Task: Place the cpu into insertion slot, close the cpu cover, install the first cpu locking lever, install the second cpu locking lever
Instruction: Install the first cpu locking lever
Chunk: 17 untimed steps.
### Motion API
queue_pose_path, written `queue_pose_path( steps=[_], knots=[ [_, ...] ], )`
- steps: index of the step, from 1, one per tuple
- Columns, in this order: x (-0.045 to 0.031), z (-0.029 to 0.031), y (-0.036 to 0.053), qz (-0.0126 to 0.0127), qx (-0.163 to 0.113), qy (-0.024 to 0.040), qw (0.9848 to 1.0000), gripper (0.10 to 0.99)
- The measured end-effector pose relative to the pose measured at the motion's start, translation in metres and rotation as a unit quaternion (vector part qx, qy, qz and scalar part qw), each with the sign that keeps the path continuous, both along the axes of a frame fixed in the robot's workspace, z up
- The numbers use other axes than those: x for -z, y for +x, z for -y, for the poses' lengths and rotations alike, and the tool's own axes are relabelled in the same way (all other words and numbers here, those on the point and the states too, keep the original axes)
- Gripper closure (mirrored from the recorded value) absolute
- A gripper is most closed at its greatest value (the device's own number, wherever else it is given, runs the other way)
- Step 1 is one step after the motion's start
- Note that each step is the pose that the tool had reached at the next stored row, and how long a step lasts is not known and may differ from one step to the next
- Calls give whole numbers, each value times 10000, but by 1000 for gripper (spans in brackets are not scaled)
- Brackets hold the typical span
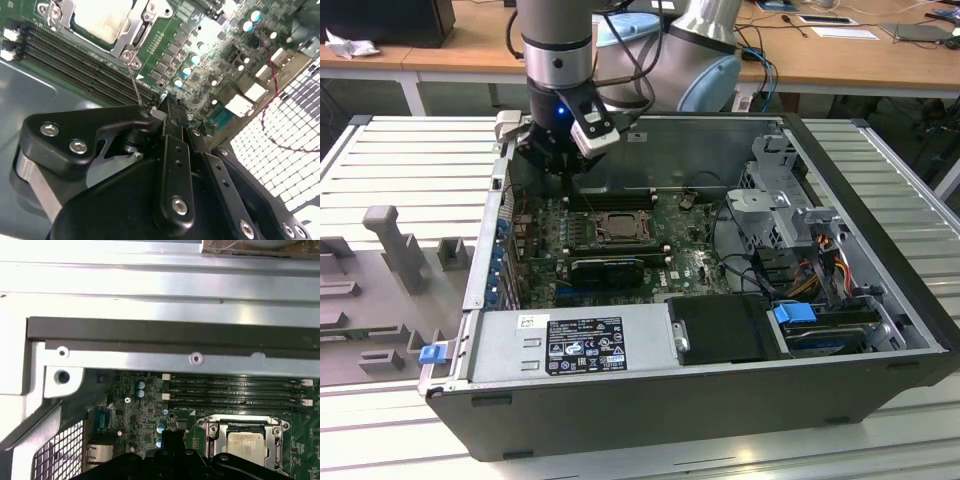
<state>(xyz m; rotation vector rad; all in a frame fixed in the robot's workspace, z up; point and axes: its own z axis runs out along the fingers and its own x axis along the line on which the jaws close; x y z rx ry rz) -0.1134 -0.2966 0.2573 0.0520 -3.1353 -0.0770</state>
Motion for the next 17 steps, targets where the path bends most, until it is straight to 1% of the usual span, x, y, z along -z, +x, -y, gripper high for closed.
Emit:
queue_pose_path(
  steps=[2, 4, 7, 12, 14, 17],
  knots=[
    [0, -12, 14, 0, -1, 1, 10000, 980],
    [0, -16, 52, -2, 0, 0, 10000, 980],
    [1, -17, 252, -18, 0, 0, 10000, 980],
    [9, -17, 474, -36, 0, 0, 10000, 980],
    [15, -15, 526, -36, -1, 1, 10000, 980],
    [25, -12, 559, -34, 6, 7, 10000, 980]
  ],
)
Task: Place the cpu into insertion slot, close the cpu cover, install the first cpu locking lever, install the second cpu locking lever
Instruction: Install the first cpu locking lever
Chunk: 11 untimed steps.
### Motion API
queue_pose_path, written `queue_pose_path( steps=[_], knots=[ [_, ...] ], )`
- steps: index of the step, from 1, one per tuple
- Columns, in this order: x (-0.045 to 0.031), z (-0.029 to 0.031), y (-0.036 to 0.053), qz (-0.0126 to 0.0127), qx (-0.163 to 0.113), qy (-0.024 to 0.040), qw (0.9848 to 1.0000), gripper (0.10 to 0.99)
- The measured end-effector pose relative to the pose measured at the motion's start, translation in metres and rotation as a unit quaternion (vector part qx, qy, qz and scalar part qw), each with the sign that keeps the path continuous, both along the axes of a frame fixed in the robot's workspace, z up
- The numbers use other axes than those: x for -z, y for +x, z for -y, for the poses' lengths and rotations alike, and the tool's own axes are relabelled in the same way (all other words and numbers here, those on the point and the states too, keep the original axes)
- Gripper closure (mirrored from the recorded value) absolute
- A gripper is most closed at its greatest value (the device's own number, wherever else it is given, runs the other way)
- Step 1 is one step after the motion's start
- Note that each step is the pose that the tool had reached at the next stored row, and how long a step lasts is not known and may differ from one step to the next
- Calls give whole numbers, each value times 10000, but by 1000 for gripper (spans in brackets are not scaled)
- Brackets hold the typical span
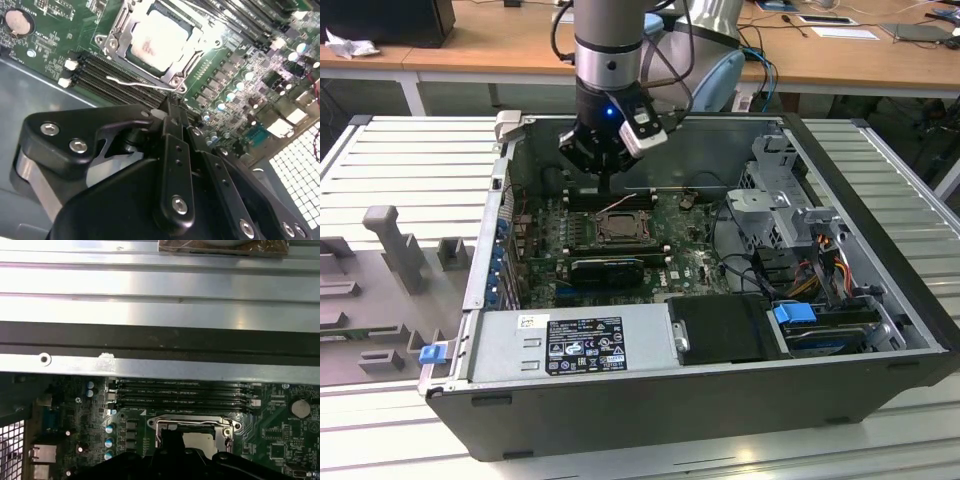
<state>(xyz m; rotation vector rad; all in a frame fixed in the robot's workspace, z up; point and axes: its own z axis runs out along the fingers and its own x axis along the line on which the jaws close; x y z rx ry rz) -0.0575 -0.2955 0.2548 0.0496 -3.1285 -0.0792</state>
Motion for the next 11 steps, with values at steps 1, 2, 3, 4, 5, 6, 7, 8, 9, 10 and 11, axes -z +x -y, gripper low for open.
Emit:
queue_pose_path(
  steps=[1, 2, 3, 4, 5, 6, 7, 8, 9, 10, 11],
  knots=[
    [1, 0, 2, 4, 0, 30, 10000, 980],
    [3, 0, 7, 8, 0, 74, 10000, 980],
    [6, 0, 19, 12, 0, 179, 9998, 980],
    [8, 0, 21, 13, 0, 221, 9998, 980],
    [10, 0, 21, 14, 0, 272, 9996, 980],
    [26, -1, 27, 16, -4, 294, 9996, 980],
    [35, 0, 31, 14, -16, 293, 9996, 980],
    [44, 0, 34, 12, -69, 293, 9995, 980],
    [51, 0, 38, 11, -112, 293, 9995, 980],
    [56, -1, 45, 10, -149, 292, 9995, 980],
    [59, -1, 57, 8, -173, 296, 9994, 980]
  ],
)
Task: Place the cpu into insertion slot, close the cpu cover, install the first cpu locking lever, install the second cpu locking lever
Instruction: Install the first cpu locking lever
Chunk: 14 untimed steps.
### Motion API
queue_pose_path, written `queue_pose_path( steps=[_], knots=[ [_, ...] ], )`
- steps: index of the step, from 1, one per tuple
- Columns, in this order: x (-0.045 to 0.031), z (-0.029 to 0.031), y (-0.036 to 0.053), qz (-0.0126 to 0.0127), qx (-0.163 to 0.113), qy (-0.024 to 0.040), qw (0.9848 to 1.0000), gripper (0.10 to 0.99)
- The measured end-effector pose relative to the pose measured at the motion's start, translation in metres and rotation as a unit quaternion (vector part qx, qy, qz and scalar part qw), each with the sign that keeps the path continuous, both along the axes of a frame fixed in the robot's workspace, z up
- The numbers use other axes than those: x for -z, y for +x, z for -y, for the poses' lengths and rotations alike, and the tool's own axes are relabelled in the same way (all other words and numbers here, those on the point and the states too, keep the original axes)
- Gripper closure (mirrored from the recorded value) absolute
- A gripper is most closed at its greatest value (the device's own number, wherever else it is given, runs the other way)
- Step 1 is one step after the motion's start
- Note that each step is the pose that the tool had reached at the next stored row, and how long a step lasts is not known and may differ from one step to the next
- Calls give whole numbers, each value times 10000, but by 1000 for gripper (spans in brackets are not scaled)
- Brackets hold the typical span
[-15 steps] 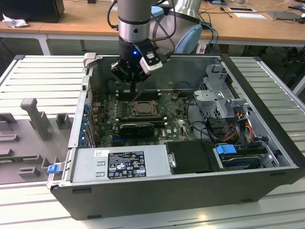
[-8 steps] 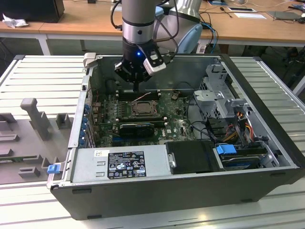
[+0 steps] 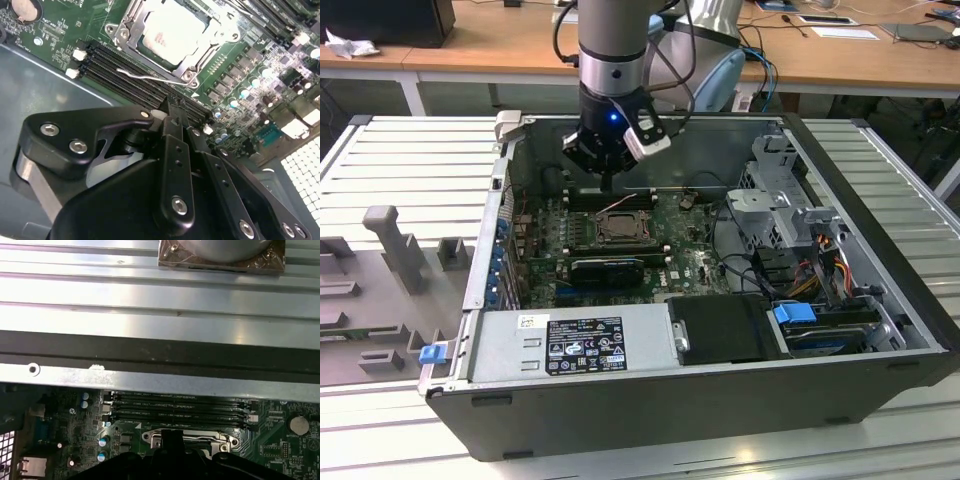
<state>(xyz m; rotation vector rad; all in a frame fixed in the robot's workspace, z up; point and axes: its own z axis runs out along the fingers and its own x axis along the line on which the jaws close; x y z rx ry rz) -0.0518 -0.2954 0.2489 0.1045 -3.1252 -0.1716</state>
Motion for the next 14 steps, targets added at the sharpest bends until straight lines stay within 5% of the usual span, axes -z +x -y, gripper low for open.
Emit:
queue_pose_path(
  steps=[2, 6, 10, 14],
  knots=[
    [4, 0, 49, 1, -20, 89, 10000, 980],
    [95, 0, 104, 4, -30, 99, 9999, 980],
    [125, 0, 112, 80, -32, 95, 9999, 980],
    [217, -18, 242, 84, -32, 95, 9999, 980]
  ],
)
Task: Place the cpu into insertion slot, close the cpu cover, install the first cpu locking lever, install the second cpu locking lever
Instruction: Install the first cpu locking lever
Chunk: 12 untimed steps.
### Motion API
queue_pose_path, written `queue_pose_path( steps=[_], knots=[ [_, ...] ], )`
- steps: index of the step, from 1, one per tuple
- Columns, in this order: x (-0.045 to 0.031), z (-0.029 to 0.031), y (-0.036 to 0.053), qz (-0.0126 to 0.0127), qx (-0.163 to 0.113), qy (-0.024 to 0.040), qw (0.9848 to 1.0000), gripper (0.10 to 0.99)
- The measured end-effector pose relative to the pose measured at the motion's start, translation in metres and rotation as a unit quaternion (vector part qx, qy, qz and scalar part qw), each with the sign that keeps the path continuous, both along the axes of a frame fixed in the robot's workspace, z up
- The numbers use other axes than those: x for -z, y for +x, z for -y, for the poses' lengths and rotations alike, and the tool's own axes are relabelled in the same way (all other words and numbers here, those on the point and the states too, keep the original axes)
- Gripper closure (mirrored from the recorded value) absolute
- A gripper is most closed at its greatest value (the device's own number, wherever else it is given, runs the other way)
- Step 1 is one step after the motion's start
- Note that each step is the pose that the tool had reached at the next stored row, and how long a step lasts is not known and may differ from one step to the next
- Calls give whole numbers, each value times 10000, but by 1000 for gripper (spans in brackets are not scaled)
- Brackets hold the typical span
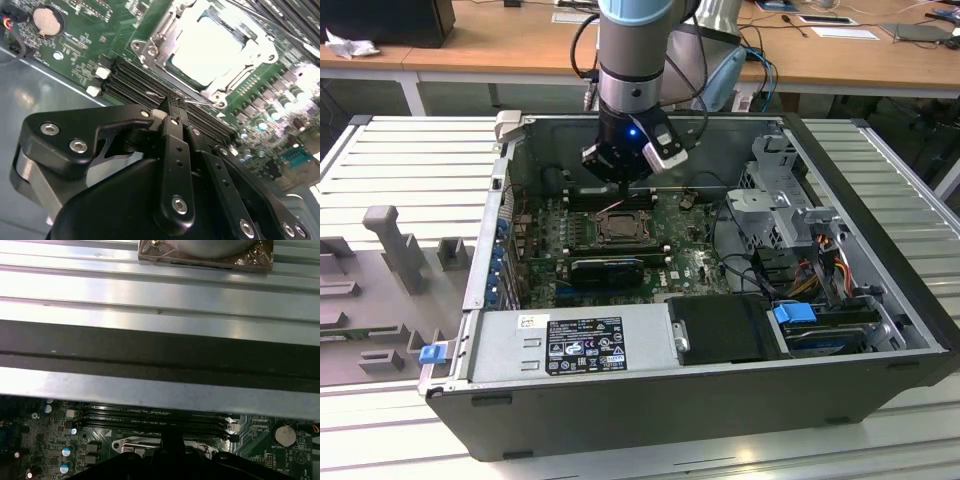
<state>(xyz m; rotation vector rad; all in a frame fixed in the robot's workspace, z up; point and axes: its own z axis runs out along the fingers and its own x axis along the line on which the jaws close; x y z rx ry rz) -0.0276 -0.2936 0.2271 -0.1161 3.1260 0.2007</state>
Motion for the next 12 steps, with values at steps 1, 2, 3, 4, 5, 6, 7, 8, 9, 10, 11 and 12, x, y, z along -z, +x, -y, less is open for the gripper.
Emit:
queue_pose_path(
  steps=[1, 2, 3, 4, 5, 6, 7, 8, 9, 10, 11, 12],
  knots=[
    [7, -1, 11, 0, 0, 0, 10000, 980],
    [21, -1, 30, 0, 0, -1, 10000, 980],
    [37, -1, 43, 0, -1, 0, 10000, 980],
    [53, -2, 48, 0, -1, 0, 10000, 980],
    [63, -3, 49, 0, -5, -1, 10000, 980],
    [73, -5, 51, 0, -12, 0, 10000, 980],
    [90, -7, 55, 0, -21, -1, 10000, 980],
    [102, -9, 59, 0, -25, -1, 10000, 980],
    [112, -11, 63, 0, -28, 0, 10000, 980],
    [122, -13, 67, 0, -30, 0, 10000, 980],
    [131, -14, 72, 0, -32, -1, 10000, 980],
    [150, -16, 83, -1, -36, -1, 10000, 980]
  ],
)
